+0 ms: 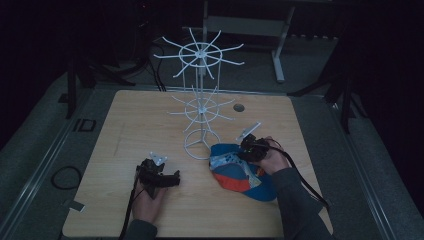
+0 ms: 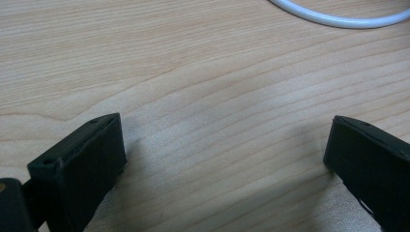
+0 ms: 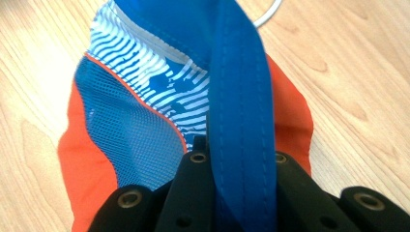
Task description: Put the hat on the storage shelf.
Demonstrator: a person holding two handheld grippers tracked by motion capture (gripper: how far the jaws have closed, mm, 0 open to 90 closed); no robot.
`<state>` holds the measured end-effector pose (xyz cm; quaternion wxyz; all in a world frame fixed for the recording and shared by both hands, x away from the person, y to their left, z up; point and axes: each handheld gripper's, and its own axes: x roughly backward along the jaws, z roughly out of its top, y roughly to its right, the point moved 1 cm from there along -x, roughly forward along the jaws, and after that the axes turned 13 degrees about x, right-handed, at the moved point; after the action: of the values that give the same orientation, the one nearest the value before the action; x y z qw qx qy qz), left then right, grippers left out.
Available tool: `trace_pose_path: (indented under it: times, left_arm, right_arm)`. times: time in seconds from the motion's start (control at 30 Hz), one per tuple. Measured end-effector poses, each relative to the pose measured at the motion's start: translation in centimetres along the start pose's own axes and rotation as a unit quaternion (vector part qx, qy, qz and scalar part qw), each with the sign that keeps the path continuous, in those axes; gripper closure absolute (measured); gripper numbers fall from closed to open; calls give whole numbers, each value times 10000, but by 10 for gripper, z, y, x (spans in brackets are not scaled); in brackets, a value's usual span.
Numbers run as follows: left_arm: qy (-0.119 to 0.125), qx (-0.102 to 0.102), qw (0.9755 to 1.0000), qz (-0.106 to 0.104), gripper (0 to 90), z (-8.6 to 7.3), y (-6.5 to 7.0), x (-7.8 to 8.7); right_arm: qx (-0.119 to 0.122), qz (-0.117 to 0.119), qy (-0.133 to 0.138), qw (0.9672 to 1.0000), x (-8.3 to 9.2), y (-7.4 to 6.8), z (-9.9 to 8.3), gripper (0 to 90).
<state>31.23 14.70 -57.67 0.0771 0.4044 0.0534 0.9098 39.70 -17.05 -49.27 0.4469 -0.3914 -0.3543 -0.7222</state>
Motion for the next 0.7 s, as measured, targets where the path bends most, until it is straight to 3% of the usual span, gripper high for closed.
trace_pose_path:
  times: [0.13, 0.7]
  left_arm:
    - [1, 3, 10000, 4, 14, 0, 0, 0]
    - [5, -5, 10000, 3, 14, 0, 0, 0]
  right_arm:
    - [-128, -62, 183, 9997, 8, -1, -5, 882]
    - [-236, -381, 650, 9969, 39, -1, -13, 883]
